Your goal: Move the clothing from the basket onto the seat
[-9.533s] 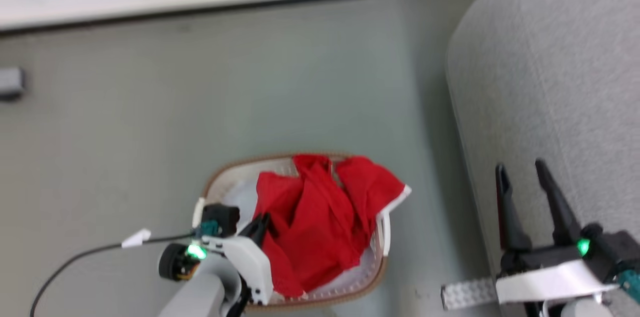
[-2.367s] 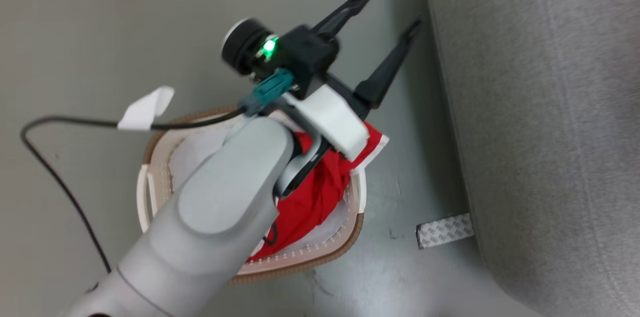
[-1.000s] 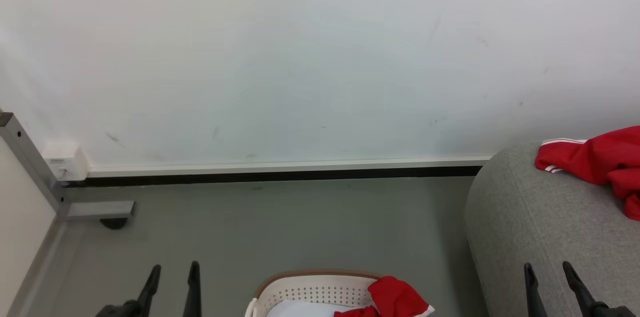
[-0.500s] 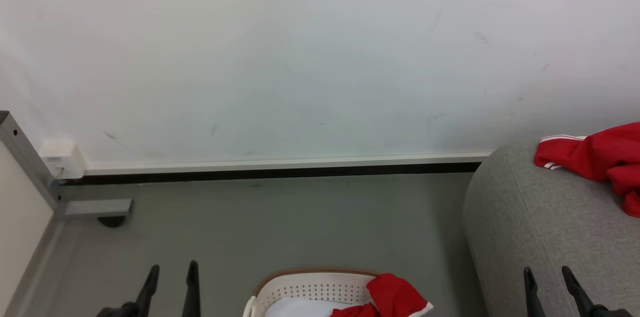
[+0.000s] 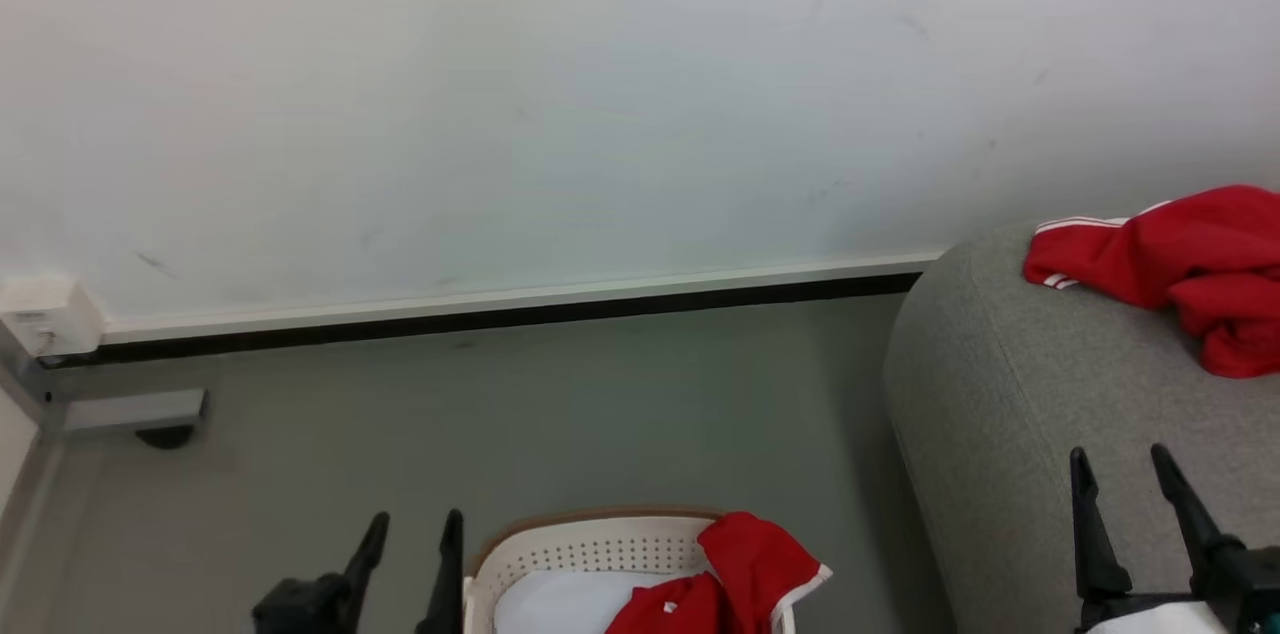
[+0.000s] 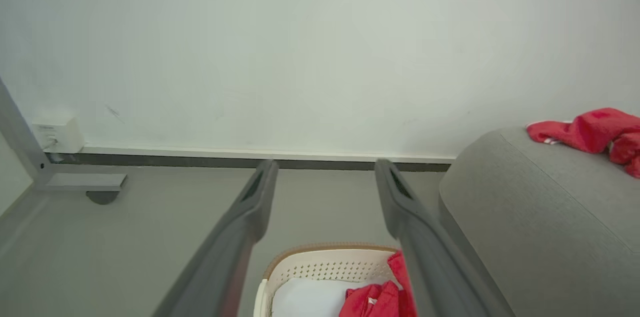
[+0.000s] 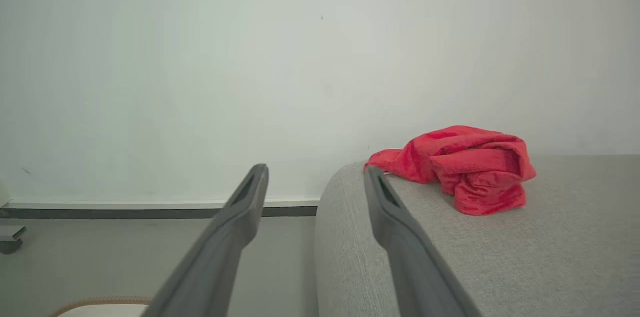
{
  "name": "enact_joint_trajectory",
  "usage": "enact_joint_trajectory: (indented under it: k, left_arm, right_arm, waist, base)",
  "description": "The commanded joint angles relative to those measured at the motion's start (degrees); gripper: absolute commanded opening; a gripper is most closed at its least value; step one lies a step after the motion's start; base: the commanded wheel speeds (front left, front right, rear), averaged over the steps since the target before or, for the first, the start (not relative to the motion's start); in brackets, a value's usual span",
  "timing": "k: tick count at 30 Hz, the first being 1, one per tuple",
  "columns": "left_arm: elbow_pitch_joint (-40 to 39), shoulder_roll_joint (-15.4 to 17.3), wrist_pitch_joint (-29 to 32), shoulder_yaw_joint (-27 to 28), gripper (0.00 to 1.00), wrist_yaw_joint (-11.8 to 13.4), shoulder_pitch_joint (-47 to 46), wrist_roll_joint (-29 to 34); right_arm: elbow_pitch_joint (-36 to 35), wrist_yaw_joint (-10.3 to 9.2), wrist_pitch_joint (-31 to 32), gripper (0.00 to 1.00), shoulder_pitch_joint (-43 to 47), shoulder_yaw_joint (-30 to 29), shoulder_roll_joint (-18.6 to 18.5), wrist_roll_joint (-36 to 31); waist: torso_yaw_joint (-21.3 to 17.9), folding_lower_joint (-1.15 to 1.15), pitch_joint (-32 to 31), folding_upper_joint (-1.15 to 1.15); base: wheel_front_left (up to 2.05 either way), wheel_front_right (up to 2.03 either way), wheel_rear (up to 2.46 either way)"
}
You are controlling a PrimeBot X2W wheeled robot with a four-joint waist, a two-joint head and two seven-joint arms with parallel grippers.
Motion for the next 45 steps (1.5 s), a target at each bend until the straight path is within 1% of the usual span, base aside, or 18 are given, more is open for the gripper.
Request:
enact_joint_trajectory:
  k: [1, 5, 11, 17, 23, 27, 30, 34, 37, 41, 45]
  left_arm:
    - [0.97, -0.25, 0.51, -0.66, 1.00, -0.43, -1.46, 0.79]
    - [5.52, -1.65, 2.79, -3.85, 1.00, -1.82, -6.48, 1.69]
    - [12.93, -3.48, 6.41, -9.22, 1.00, -4.06, -17.41, 3.85]
    - [21.02, -4.63, 9.66, -13.47, 1.00, -5.25, -30.37, 6.11]
    - [29.87, -5.02, 11.39, -18.19, 1.00, -6.45, -40.24, 7.22]
    - [34.48, -5.14, 11.84, -20.49, 1.00, -6.47, -44.95, 6.56]
    - [37.51, -5.16, 13.95, -22.89, 1.00, -6.19, -48.26, 5.48]
    - [39.52, -5.19, 16.33, -26.24, 1.00, -5.38, -51.73, 3.76]
    - [40.58, -5.17, 17.40, -27.85, 1.00, -4.59, -52.98, 3.00]
    - [44.57, -5.18, 19.65, -30.98, 1.00, -2.98, -55.87, 3.83]
    - [46.51, -5.19, 20.03, -32.82, 1.00, -2.12, -57.70, 2.72]
  right_arm:
    - [-0.65, -0.12, -0.18, 1.00, -1.30, -0.55, -0.13, -0.76]
    - [-2.95, -0.12, -0.17, 1.00, -4.35, -1.59, -0.25, -2.02]
    - [-7.90, -0.12, -0.09, 1.00, -9.84, -2.35, -0.29, -1.87]
    - [-13.97, -0.12, -0.09, 1.00, -14.63, -4.11, -0.18, -1.35]
    - [-19.81, -0.12, -0.09, 1.00, -18.33, -3.99, -0.19, -2.25]
    - [-23.60, -0.12, -0.08, 1.00, -20.80, -4.73, -0.30, -2.61]
    - [-26.98, -0.12, -0.08, 1.00, -22.26, -5.84, -0.26, -2.10]
    - [-30.98, -0.12, -0.08, 1.00, -22.68, -6.87, -0.14, -1.43]
    - [-32.36, -0.12, -0.08, 1.00, -22.45, -6.61, -0.11, -1.48]
    - [-35.44, -0.12, -0.08, 1.00, -21.84, -5.97, -0.11, -1.41]
    - [-38.55, -0.12, -0.09, 1.00, -19.23, -7.62, -0.09, -1.53]
  waist:
    - [-1.42, 0.00, 1.62, 0.00]
    - [-3.44, 0.00, 5.05, 0.00]
    - [-5.48, 0.00, 15.21, 0.00]
    - [-5.94, 0.00, 27.30, 0.00]
    - [-5.71, 0.00, 36.70, 0.00]
    - [-5.64, 0.00, 42.00, 0.00]
    - [-5.53, 0.00, 45.72, 0.00]
    - [-5.43, 0.00, 49.67, 0.00]
    - [-5.75, 0.00, 51.24, 0.00]
    - [-7.06, 0.00, 54.20, 0.00]
    - [-7.67, 0.00, 56.22, 0.00]
  base:
    - [0.00, 0.00, 0.00]
    - [0.00, 0.00, 0.00]
    - [0.00, 0.00, 0.00]
    - [0.00, 0.00, 0.00]
    - [0.00, 0.00, 0.00]
    - [0.00, 0.00, 0.00]
    - [0.00, 0.00, 0.00]
    - [0.00, 0.00, 0.00]
    - [0.00, 0.00, 0.00]
    - [0.00, 0.00, 0.00]
    - [0.00, 0.00, 0.00]
